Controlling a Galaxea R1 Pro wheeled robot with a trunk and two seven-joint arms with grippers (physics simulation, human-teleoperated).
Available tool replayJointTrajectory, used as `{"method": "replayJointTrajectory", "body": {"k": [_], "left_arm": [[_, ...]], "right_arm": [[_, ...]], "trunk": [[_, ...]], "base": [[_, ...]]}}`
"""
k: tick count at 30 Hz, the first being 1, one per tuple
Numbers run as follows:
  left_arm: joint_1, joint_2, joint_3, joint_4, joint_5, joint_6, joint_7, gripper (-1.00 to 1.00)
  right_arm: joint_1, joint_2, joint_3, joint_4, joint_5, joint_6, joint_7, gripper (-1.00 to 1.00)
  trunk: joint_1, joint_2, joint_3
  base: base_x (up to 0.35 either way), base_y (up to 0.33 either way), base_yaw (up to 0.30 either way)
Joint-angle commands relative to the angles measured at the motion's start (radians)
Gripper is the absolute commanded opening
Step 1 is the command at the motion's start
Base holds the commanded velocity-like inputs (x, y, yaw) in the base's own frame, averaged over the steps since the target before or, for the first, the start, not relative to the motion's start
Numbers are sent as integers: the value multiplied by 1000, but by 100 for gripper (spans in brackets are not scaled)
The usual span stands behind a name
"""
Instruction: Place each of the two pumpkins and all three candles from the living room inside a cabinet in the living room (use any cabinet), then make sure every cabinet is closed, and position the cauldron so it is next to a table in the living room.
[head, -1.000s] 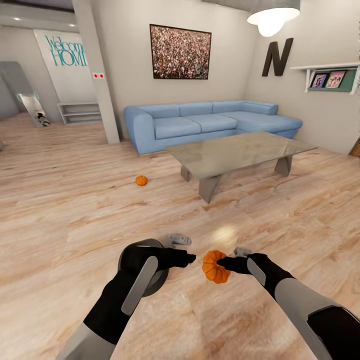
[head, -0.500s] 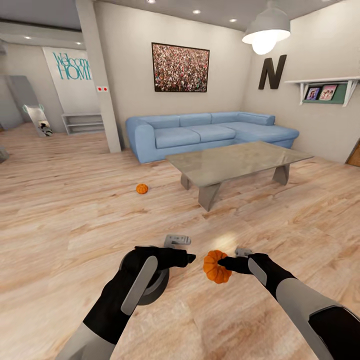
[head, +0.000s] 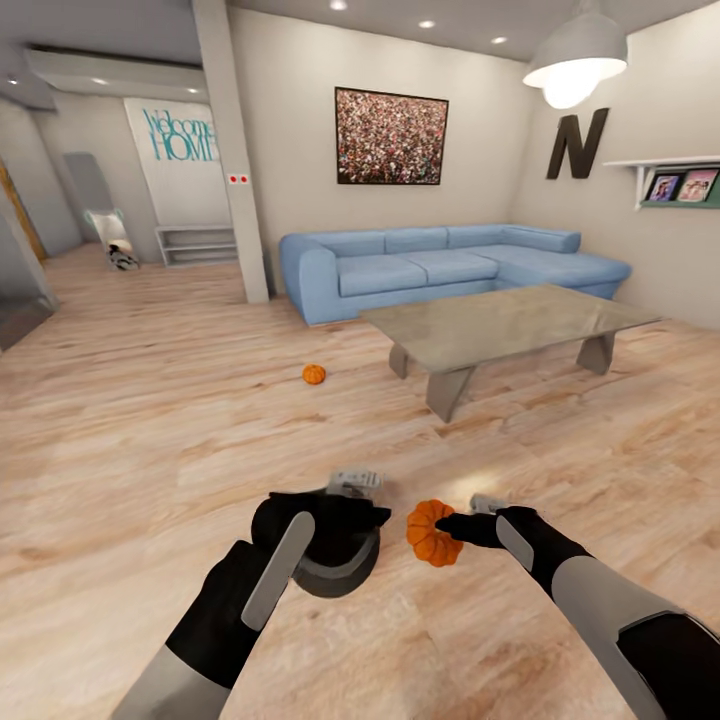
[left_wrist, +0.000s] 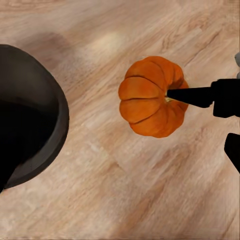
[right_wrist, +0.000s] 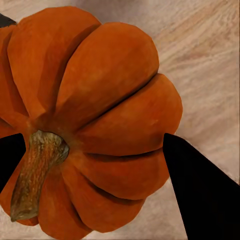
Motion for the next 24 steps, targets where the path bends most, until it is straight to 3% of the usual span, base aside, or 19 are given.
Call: {"method": "replayJointTrajectory", "body": {"k": [1, 13, 24], "left_arm": [[-1, 0, -1, 0, 10, 2, 10, 100], [-1, 0, 4, 0, 10, 2, 10, 100], [-1, 1, 5, 0, 11, 2, 10, 100]], "right_arm": [[-1, -1, 2, -2, -2, 5, 0, -100], [-1, -1, 4, -2, -2, 3, 0, -100], [-1, -1, 5, -2, -2, -10, 0, -100]], "trunk": [[0, 0, -1], [0, 0, -1], [0, 0, -1]], "base": [[-88, 320, 287], [-20, 332, 292], [109, 332, 292]]}}
